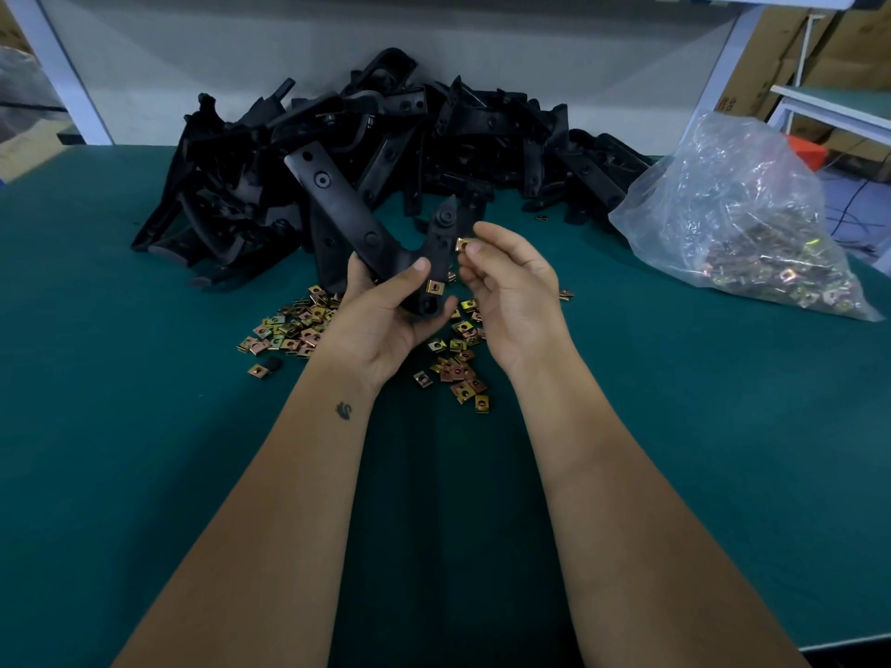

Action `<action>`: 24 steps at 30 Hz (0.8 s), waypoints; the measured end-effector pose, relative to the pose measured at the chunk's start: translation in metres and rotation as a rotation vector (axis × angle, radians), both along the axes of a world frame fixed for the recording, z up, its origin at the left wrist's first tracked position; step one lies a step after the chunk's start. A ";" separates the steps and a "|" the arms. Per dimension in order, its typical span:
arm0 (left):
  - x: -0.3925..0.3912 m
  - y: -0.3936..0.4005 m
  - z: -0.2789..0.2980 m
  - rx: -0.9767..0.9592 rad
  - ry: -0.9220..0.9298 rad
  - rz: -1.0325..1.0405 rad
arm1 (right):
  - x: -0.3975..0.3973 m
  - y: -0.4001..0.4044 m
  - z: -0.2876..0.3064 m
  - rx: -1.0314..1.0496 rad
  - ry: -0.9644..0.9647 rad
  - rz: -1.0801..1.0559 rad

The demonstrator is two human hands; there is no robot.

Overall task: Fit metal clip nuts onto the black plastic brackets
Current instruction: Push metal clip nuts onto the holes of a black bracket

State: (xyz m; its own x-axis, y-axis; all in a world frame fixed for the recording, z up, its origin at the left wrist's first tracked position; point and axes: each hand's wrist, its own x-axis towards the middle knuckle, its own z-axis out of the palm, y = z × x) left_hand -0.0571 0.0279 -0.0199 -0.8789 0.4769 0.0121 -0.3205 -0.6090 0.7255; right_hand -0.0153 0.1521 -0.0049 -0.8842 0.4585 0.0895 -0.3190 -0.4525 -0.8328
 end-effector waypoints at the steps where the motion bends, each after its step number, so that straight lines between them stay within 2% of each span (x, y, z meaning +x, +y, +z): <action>1: 0.000 0.000 0.000 -0.003 0.004 -0.001 | 0.000 -0.001 0.000 0.011 0.000 0.009; 12: -0.001 0.000 -0.002 0.012 0.051 -0.018 | -0.001 -0.006 0.000 -0.001 -0.008 0.092; 17: -0.004 0.001 -0.005 -0.095 0.141 -0.007 | -0.001 -0.003 0.000 0.019 -0.030 0.076; 24: -0.006 0.001 -0.009 -0.109 0.137 -0.031 | -0.002 0.000 -0.002 0.051 -0.072 0.059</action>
State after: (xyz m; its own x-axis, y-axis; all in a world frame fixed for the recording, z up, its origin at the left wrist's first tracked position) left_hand -0.0635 0.0287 -0.0285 -0.8573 0.5090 0.0772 -0.2320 -0.5158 0.8247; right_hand -0.0172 0.1519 -0.0071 -0.9146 0.4017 0.0471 -0.2317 -0.4251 -0.8750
